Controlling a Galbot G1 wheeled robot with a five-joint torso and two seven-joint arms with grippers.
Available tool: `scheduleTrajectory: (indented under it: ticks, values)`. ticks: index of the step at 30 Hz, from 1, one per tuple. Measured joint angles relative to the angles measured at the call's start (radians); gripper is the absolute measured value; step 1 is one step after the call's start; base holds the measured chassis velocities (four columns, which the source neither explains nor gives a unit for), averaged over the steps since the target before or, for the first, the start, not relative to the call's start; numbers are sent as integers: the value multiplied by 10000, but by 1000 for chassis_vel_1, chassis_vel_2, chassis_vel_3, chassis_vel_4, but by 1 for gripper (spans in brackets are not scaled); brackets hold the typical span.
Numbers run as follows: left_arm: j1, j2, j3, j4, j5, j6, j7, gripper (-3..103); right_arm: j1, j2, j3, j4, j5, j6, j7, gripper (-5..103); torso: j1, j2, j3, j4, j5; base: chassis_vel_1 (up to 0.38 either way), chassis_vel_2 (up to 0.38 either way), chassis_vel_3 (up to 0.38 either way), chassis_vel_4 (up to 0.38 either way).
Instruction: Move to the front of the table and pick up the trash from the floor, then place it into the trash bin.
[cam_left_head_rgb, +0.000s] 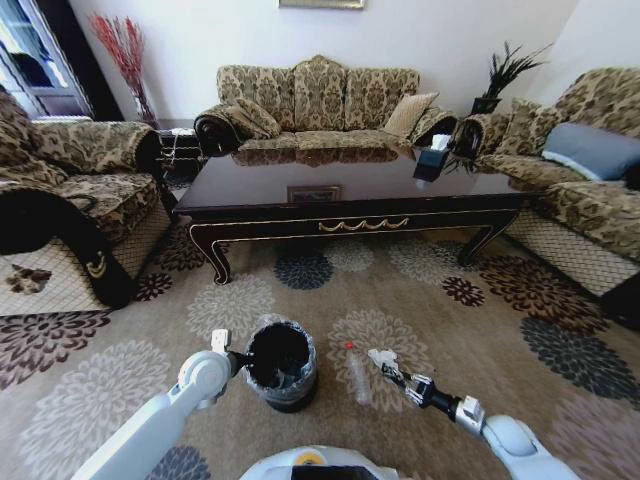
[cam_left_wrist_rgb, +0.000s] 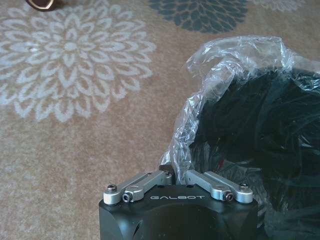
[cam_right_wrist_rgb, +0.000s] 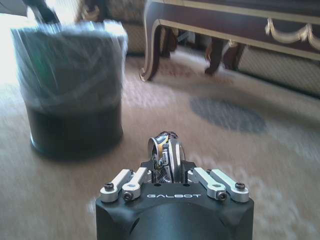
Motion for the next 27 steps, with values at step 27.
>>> scheduleTrajectory:
  ticks: [27]
  values:
    - [-753, -556, 1715, -88, 119, -64, -566, 0, 289, -2694, -930, 5049, 2093, -1847, 437, 25, -2, 3, -1, 5, 6, 0, 0, 0, 0]
